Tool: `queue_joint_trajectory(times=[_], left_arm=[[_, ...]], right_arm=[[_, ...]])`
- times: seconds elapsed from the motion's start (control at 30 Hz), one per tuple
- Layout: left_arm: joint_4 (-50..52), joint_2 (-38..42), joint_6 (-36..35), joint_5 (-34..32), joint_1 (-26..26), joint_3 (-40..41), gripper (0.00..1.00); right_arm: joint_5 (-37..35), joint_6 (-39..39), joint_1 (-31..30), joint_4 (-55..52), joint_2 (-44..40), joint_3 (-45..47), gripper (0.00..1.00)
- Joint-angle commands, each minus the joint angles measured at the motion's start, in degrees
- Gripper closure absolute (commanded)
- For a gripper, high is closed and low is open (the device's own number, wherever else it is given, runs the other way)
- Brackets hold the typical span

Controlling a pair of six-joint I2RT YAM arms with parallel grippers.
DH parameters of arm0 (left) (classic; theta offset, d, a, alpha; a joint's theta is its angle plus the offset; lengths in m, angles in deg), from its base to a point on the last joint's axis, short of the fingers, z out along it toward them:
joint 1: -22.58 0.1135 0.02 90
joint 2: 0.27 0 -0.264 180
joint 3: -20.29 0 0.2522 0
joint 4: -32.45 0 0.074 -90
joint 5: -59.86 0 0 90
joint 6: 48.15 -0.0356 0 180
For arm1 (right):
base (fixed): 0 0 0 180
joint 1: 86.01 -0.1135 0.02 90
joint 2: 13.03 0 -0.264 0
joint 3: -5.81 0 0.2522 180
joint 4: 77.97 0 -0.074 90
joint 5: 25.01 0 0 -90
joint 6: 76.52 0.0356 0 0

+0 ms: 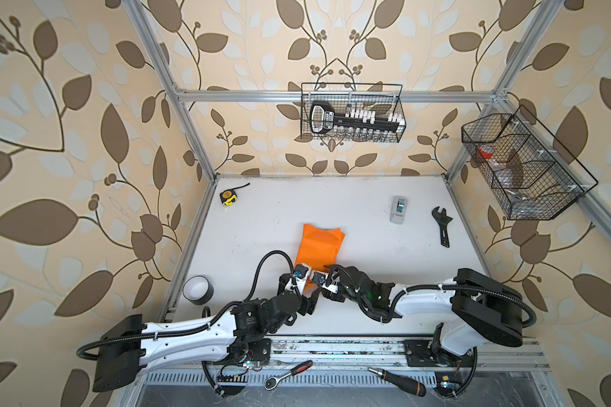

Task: Wrap a gift box in wrapping paper
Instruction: Fifth fold the wrapping paper around the gift box.

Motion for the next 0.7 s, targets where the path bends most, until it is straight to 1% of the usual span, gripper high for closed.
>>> queue_joint_trajectory(times=[0.0, 0.07, 0.13, 0.2, 0.37, 0.5, 0.53, 0.57, 0.67], left_arm=[[7.3, 4.9, 4.2, -5.5, -0.4, -1.8, 0.11], [11.1, 7.2, 7.3, -7.4, -0.4, -2.3, 0.12], [16.2, 8.1, 10.8, -9.1, -0.4, -3.2, 0.16], [20.5, 7.2, 13.3, -8.6, -0.4, -4.7, 0.17], [32.9, 1.0, 20.4, -2.8, -0.4, -11.5, 0.11], [40.9, -4.8, 23.0, 6.3, -0.4, -17.9, 0.07], [42.3, -6.3, 23.8, 8.0, -0.4, -18.7, 0.06], [42.9, -7.6, 24.4, 9.2, -0.4, -19.0, 0.02], [40.9, -11.8, 26.1, 11.6, -0.4, -18.0, 0.01]], right_arm=[[-0.2, 0.8, 0.5, -1.1, 1.2, -0.7, 0.39], [-0.3, 1.0, 0.6, -1.1, 1.1, -0.7, 0.4], [-0.3, 1.1, 0.8, -1.1, 1.0, -0.7, 0.41], [-0.2, 1.1, 0.8, -1.1, 1.0, -0.7, 0.41], [-0.3, 1.0, 1.0, -1.0, 0.7, -0.3, 0.41], [0.1, 0.9, 1.2, -0.7, 0.1, 0.3, 0.41], [0.1, 0.9, 1.3, -0.6, 0.0, 0.5, 0.41], [0.2, 0.8, 1.4, -0.5, -0.1, 0.6, 0.41], [0.7, 1.2, 1.5, 0.0, -0.2, 1.0, 0.41]])
